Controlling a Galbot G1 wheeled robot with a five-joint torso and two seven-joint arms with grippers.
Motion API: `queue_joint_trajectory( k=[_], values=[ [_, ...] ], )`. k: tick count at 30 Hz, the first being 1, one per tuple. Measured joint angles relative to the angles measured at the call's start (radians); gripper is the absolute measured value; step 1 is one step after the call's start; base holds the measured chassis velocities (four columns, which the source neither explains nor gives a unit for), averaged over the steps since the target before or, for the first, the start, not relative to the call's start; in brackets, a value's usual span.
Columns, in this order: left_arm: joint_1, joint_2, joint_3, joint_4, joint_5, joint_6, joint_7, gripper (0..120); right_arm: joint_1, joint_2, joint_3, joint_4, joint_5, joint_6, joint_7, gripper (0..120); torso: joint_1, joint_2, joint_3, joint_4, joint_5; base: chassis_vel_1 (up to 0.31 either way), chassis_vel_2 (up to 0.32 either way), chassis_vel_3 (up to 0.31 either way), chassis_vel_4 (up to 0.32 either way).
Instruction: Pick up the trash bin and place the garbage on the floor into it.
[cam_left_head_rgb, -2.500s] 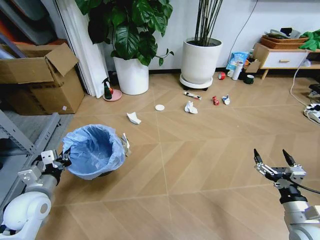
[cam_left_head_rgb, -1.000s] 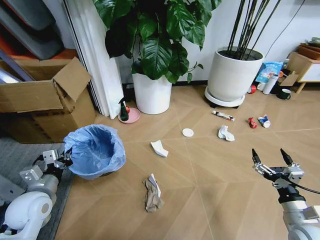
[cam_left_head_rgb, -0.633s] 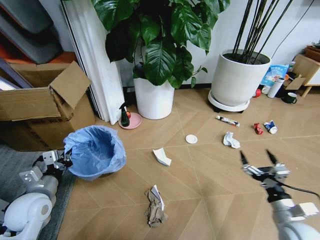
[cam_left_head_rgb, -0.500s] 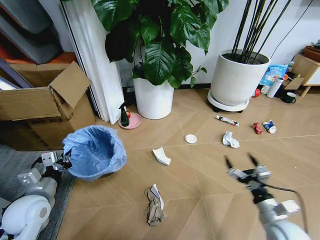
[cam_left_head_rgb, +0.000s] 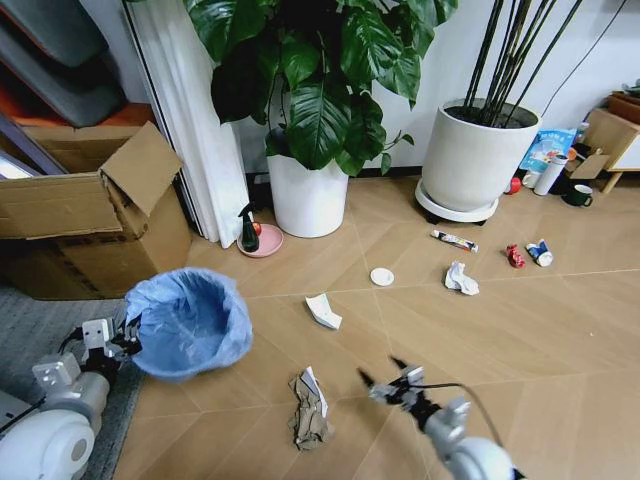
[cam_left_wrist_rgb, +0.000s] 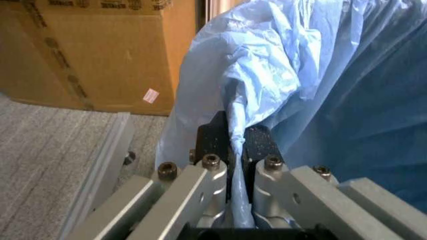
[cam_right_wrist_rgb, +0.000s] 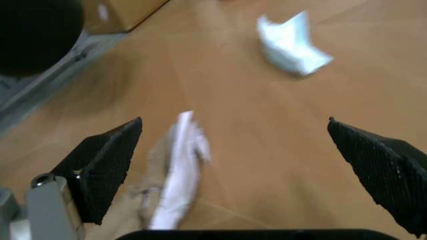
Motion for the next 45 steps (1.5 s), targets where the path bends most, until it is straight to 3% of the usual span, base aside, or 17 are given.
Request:
queue_joint_trajectory(
  k=[6, 17, 25, 29, 41, 43, 45],
  values=[
    [0.019, -0.007, -0.010, -0.011, 0.009, -0.001, 0.000, 0, 0.080, 0.043, -0.111, -0.047, 0.023, -0.017, 0.010, 100, 0.000, 0.000, 0.000, 0.0002, -0.0002, 0.000, 0.000, 0.000, 0.000],
    [-0.004, 0.009, -0.008, -0.012, -0.010, 0.007, -0.013, 0, 0.117, 0.028, -0.206, -0.077, 0.051, -0.075, 0.034, 100, 0.000, 0.000, 0.000, -0.0003, -0.0003, 0.000, 0.000, 0.000, 0.000],
    [-0.003, 0.009, -0.006, -0.014, -0.010, 0.009, -0.014, 0, 0.170, 0.062, -0.267, -0.124, 0.079, -0.136, 0.057, 97, 0.000, 0.000, 0.000, 0.0002, -0.0002, 0.000, 0.000, 0.000, 0.000],
    [-0.001, 0.009, -0.007, -0.019, -0.012, 0.010, -0.015, 0, 0.193, 0.070, -0.298, -0.152, 0.087, -0.196, 0.087, 78, 0.000, 0.000, 0.000, 0.0000, -0.0005, 0.000, 0.000, 0.000, 0.000],
    [-0.006, 0.009, -0.007, -0.020, -0.017, 0.011, -0.016, 0, 0.214, 0.098, -0.324, -0.171, 0.116, -0.232, 0.101, 38, 0.000, 0.000, 0.000, -0.0001, -0.0002, 0.000, 0.000, 0.000, 0.000],
    [-0.005, 0.009, -0.008, -0.019, -0.017, 0.011, -0.016, 0, 0.215, 0.102, -0.325, -0.172, 0.119, -0.236, 0.101, 26, 0.000, 0.000, 0.000, 0.0000, -0.0001, 0.000, 0.000, 0.000, 0.000],
    [-0.005, 0.009, -0.008, -0.019, -0.017, 0.011, -0.016, 0, 0.214, 0.102, -0.325, -0.172, 0.119, -0.236, 0.101, 25, 0.000, 0.000, 0.000, 0.0000, -0.0001, 0.000, 0.000, 0.000, 0.000]
  ],
)
